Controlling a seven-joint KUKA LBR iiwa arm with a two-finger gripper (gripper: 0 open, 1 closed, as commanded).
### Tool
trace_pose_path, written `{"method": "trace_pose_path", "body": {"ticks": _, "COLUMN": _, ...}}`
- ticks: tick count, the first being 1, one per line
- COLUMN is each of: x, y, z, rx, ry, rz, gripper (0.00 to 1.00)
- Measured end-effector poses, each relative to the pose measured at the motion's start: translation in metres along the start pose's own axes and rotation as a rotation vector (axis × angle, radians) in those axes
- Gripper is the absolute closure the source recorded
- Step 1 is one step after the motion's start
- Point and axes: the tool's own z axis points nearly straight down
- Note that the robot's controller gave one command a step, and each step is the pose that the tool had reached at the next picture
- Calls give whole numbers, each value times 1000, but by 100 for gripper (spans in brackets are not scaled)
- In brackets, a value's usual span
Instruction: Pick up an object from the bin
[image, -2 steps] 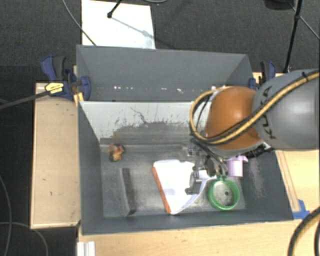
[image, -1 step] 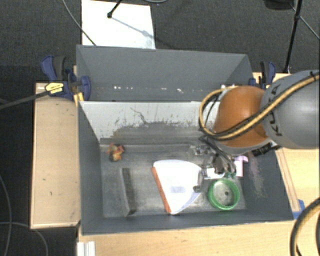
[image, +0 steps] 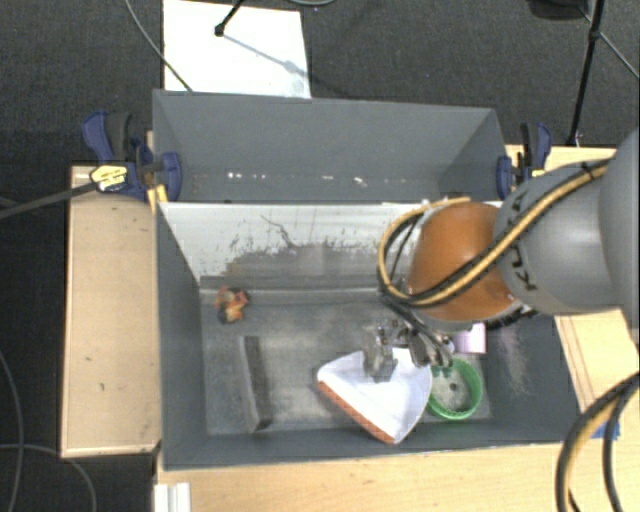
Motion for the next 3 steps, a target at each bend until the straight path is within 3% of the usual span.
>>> {"method": "trace_pose_path", "body": {"ticks": 1, "x": 2, "y": 0, "z": 2, "rx": 0, "ry": 9, "rz": 3, "gripper": 0}}
{"method": "trace_pose_path", "body": {"ticks": 2, "x": 4, "y": 0, "z": 4, "rx": 0, "ry": 14, "rz": 6, "gripper": 100}}
{"method": "trace_pose_path", "body": {"ticks": 3, "x": 4, "y": 0, "z": 4, "rx": 0, "ry": 14, "rz": 7, "gripper": 100}}
